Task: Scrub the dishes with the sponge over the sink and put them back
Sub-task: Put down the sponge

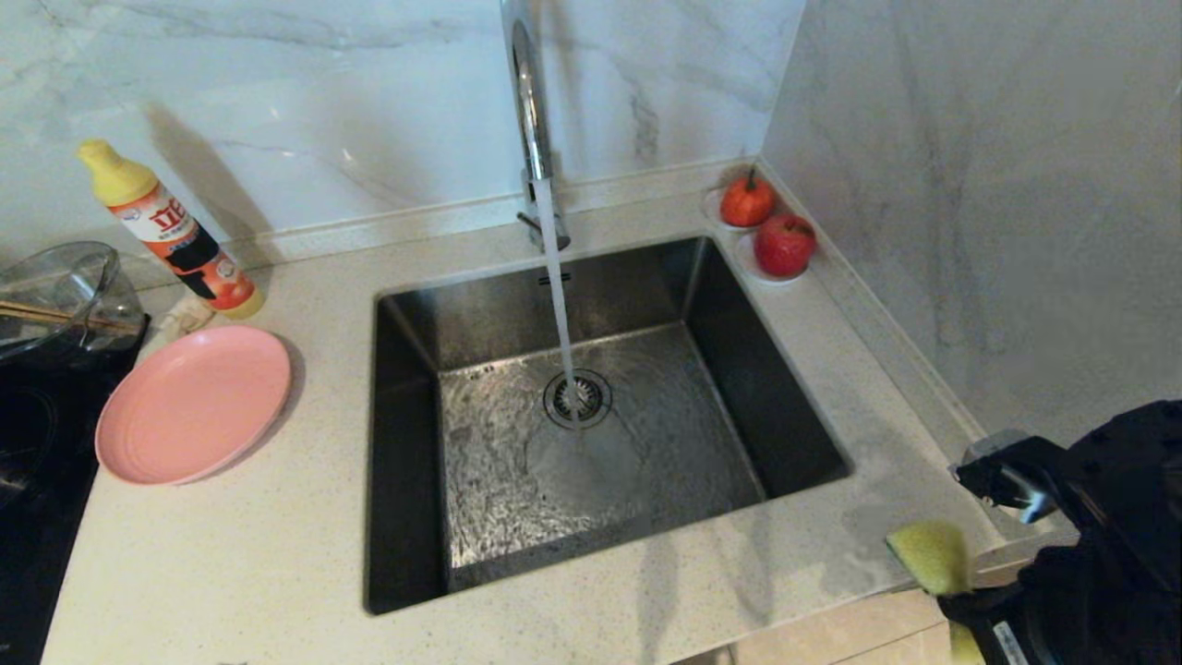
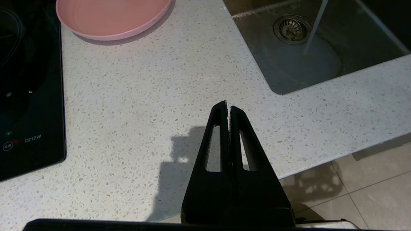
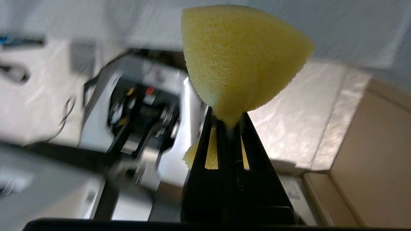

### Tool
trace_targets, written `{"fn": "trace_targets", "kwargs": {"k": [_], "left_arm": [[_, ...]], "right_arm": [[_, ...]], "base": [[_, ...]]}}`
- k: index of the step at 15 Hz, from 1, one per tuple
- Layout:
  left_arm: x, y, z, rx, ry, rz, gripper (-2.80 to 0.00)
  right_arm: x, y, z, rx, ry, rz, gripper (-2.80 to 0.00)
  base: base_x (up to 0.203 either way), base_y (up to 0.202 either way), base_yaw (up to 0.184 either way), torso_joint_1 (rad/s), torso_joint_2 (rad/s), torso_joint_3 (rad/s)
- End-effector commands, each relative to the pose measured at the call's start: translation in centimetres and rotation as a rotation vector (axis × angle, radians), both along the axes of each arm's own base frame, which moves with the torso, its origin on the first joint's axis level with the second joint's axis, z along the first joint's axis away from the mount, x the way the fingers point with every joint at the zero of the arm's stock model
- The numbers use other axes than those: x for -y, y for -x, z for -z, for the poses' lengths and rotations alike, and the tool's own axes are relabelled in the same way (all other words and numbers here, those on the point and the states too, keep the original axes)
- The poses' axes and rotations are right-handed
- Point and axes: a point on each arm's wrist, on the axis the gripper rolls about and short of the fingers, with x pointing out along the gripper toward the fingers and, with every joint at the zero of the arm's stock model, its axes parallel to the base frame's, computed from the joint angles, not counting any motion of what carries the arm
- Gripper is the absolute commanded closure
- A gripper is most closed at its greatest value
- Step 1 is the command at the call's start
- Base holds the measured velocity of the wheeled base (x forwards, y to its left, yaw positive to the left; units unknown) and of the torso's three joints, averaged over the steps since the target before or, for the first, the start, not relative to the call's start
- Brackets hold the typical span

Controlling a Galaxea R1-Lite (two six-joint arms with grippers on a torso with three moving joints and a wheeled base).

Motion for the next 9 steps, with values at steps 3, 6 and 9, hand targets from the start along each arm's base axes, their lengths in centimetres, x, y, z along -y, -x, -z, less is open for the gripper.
{"fn": "trace_targets", "kwargs": {"k": [3,6,9], "left_arm": [[0.0,0.0,0.0,-0.001,-0.001,-0.001,0.0],[0.0,0.0,0.0,-0.001,-0.001,0.0,0.0],[0.0,0.0,0.0,-0.001,-0.001,0.0,0.0]], "right_arm": [[0.1,-0.2,1.6,-0.03,0.063,0.032,0.0],[-0.3,-1.5,2.6,-0.027,0.087,0.074,0.0],[-0.2,-2.9,4.5,-0.036,0.142,0.134,0.0]], "base": [[0.0,0.0,0.0,0.0,0.0,0.0],[0.0,0.0,0.0,0.0,0.0,0.0],[0.0,0.0,0.0,0.0,0.0,0.0]]}}
